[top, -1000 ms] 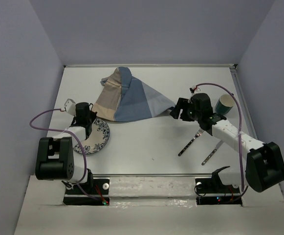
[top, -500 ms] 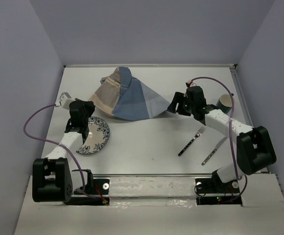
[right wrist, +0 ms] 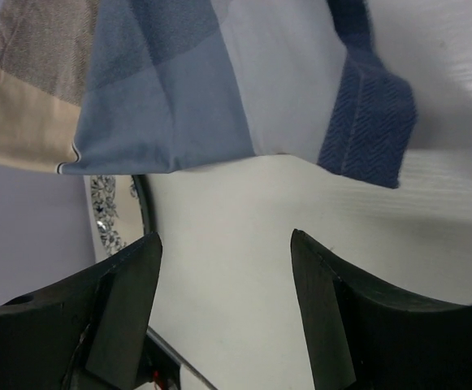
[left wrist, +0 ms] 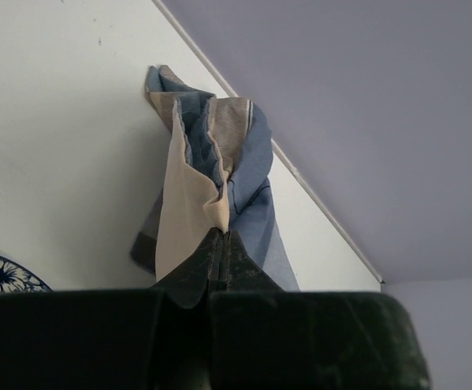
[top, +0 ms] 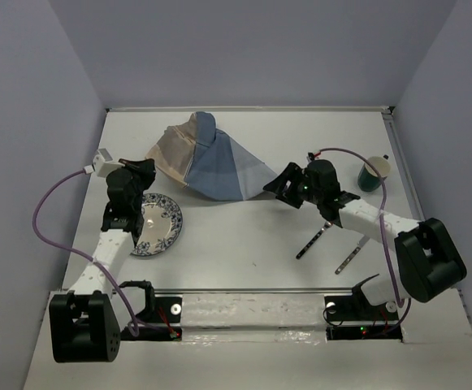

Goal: Set the dinner table for one person

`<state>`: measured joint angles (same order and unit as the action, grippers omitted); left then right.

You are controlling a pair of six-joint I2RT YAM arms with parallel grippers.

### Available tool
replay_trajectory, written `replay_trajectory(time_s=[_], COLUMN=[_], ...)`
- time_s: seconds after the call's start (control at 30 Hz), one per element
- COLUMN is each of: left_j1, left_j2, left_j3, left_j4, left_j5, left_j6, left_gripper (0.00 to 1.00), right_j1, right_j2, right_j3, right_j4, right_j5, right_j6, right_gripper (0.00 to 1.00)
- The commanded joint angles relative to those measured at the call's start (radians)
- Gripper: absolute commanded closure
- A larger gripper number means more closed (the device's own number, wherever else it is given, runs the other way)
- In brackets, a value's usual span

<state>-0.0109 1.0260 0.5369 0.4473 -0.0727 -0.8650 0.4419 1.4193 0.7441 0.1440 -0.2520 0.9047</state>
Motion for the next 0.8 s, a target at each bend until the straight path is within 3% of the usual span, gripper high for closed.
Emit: replay_trajectory(time_s=[0.0,0.23,0.67,0.73,0.77], left_j1=[0.003,-0.007,-0.050,-0.058,-0.061], left_j2=[-0.073,-0.138,-0.129,-0.127,-0.124], left_j3=[0.023,0.044,0.097,0.103,0.107], left_j4=[0.022,-0.035,-0.056,-0.059,-0.061], left_j5=[0.042,0.040,0.037,0.033,0.031], left_j6=[0.021,0.072,0.092,0.098,0.104], left_gripper=[1.00,1.00,1.00,1.00,1.00], right_j1=[0.063,0.073,0.073,0.073,0.073], right_j2=[-0.010,0.076,0.122,0.144,0.150], right_j3=[-0.029,-0.012,-0.003,0.008,0.015], right_j4=[0.138,0.206,0.147,0.160,0.173], right_j5=[0.048,0.155,0.368,0.369,0.361], right_j6=[0.146,0.195,0.192,0.186,0.180], right_gripper=[0.30,0.32,0.37,0.39,0.45])
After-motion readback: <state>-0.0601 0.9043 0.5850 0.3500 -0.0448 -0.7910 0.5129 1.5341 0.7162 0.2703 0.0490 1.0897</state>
